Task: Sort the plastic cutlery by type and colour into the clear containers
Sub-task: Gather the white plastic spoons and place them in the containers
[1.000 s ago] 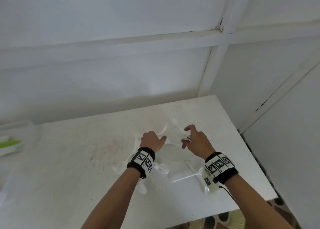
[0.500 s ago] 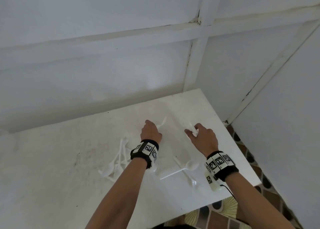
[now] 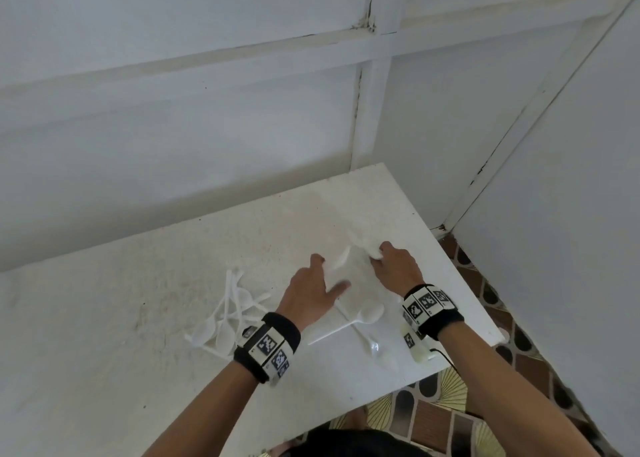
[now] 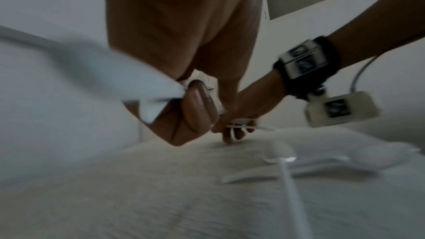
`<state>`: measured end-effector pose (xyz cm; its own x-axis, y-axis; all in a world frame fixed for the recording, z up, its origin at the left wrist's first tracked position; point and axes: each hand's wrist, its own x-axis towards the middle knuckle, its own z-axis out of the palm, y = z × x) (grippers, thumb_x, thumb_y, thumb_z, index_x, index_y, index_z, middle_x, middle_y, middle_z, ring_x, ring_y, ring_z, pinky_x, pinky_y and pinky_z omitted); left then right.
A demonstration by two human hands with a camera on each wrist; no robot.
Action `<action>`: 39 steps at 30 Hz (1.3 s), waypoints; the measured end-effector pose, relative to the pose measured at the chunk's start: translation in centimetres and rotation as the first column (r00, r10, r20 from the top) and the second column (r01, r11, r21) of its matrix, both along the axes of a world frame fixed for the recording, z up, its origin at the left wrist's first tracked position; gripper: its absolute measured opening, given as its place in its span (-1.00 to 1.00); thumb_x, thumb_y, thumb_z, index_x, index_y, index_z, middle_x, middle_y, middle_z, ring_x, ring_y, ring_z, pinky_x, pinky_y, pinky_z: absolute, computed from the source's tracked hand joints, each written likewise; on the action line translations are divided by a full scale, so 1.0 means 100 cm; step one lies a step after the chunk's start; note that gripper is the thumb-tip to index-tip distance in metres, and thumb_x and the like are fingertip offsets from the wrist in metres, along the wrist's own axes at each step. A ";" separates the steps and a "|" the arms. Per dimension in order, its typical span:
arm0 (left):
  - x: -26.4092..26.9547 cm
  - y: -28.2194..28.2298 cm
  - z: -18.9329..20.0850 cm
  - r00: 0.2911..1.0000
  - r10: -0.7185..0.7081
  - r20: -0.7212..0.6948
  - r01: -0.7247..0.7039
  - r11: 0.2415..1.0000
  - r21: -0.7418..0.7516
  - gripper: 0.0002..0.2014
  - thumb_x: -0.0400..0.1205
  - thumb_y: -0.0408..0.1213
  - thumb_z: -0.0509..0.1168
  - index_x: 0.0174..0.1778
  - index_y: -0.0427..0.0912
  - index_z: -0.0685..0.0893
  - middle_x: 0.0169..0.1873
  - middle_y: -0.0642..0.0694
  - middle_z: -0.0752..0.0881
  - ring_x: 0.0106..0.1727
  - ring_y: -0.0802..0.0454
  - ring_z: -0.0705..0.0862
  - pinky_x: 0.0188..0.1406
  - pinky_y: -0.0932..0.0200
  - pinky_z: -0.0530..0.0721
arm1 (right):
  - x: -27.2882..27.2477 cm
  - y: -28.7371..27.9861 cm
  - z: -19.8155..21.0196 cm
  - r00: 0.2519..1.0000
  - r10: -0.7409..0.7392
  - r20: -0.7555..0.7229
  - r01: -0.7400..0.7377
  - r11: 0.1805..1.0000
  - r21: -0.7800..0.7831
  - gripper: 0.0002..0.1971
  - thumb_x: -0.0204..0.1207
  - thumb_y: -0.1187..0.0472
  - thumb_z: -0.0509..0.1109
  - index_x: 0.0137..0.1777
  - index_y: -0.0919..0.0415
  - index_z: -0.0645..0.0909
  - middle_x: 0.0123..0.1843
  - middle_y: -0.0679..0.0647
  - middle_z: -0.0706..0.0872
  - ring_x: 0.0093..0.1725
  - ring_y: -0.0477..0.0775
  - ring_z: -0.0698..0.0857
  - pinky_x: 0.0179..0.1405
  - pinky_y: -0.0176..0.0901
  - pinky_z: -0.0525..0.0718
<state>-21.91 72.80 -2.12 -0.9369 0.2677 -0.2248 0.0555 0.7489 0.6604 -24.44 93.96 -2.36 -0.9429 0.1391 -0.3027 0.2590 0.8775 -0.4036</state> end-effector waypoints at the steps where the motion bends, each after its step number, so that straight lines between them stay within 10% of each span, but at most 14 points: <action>1: 0.011 0.001 -0.006 0.999 -0.041 0.031 0.042 0.999 -0.033 -0.38 0.53 0.26 0.42 0.29 -0.08 0.41 -0.18 -0.05 0.68 -0.23 0.03 0.68 -0.33 0.22 0.56 | -0.001 0.002 0.000 1.000 -0.010 0.014 0.011 0.999 -0.039 -0.65 0.72 0.07 0.30 0.34 0.31 0.48 0.12 0.32 0.74 0.10 0.39 0.73 -0.01 0.05 0.65; 6: 0.040 0.014 -0.016 0.976 -0.219 0.015 0.216 0.944 -0.251 -0.57 0.51 0.09 0.50 0.14 -0.10 0.61 0.01 0.04 0.69 0.00 -0.01 0.69 0.04 0.05 0.69 | -0.001 0.009 0.001 0.998 -0.055 0.044 0.061 0.989 -0.132 -0.77 0.66 0.23 0.24 0.25 0.28 0.40 0.04 0.30 0.75 -0.03 0.36 0.72 -0.05 0.10 0.72; 16: 0.016 0.000 -0.005 0.959 -0.277 -0.062 0.240 0.906 -0.348 -0.81 0.71 -0.22 0.20 0.16 -0.22 0.57 -0.18 -0.08 0.56 -0.19 -0.08 0.60 -0.24 0.10 0.50 | 0.032 0.002 0.016 0.986 -0.163 -0.037 0.141 0.930 -0.341 -0.72 0.62 0.16 0.32 -0.32 0.17 0.43 -0.36 0.04 0.58 -0.32 0.00 0.54 -0.37 -0.15 0.36; 20: -0.009 -0.021 0.004 0.985 -0.165 -0.041 0.139 0.921 -0.364 -0.73 0.77 -0.18 0.14 0.30 -0.26 0.45 -0.12 -0.15 0.59 -0.21 -0.11 0.58 -0.26 0.06 0.50 | 0.052 0.009 0.012 0.948 0.227 -0.222 -0.278 0.931 -0.237 -0.98 0.43 0.16 0.34 -0.17 0.01 0.57 -0.40 -0.07 0.66 -0.43 -0.09 0.61 -0.38 -0.19 0.51; 26: -0.040 -0.058 0.010 0.998 0.002 0.057 0.012 0.968 -0.252 -0.76 0.80 -0.23 0.10 0.19 -0.36 0.49 0.00 -0.35 0.69 -0.21 -0.16 0.59 -0.27 0.06 0.48 | 0.063 0.003 0.005 0.679 0.734 0.021 -0.733 0.678 0.054 -0.55 0.48 0.22 0.40 0.34 -0.18 0.64 -0.11 -0.01 0.85 -0.17 0.06 0.78 -0.15 -0.04 0.77; 29: -0.041 -0.069 0.010 0.997 0.024 0.071 -0.010 0.982 -0.189 -0.84 0.78 -0.26 0.09 0.08 -0.31 0.46 -0.07 -0.36 0.72 -0.21 -0.23 0.65 -0.25 0.00 0.56 | 0.067 -0.009 0.006 0.563 0.823 0.074 -0.826 0.555 0.100 -0.53 0.58 0.26 0.40 0.43 -0.19 0.66 0.16 -0.02 0.85 0.15 0.13 0.77 0.16 0.02 0.72; 33: -0.031 -0.075 0.014 0.996 0.076 0.053 -0.069 0.991 -0.111 -0.83 0.79 -0.26 0.09 0.16 -0.31 0.40 -0.21 -0.29 0.68 -0.27 -0.25 0.66 -0.35 -0.03 0.54 | 0.054 -0.021 0.012 0.503 0.862 0.056 -0.855 0.488 0.175 -0.70 0.64 0.21 0.43 0.34 0.00 0.74 0.19 0.01 0.82 0.19 0.20 0.75 0.09 -0.05 0.62; 39: -0.023 -0.083 0.017 0.955 0.283 0.091 -0.290 0.954 0.076 -0.55 0.72 0.10 0.27 0.04 -0.32 0.51 -0.28 -0.15 0.67 -0.25 -0.18 0.66 -0.20 -0.09 0.67 | 0.038 -0.029 0.000 0.539 0.832 -0.131 -0.797 0.555 0.239 -0.77 0.41 0.26 0.58 0.06 0.12 0.71 -0.06 0.02 0.70 -0.36 0.22 0.69 -0.44 -0.16 0.37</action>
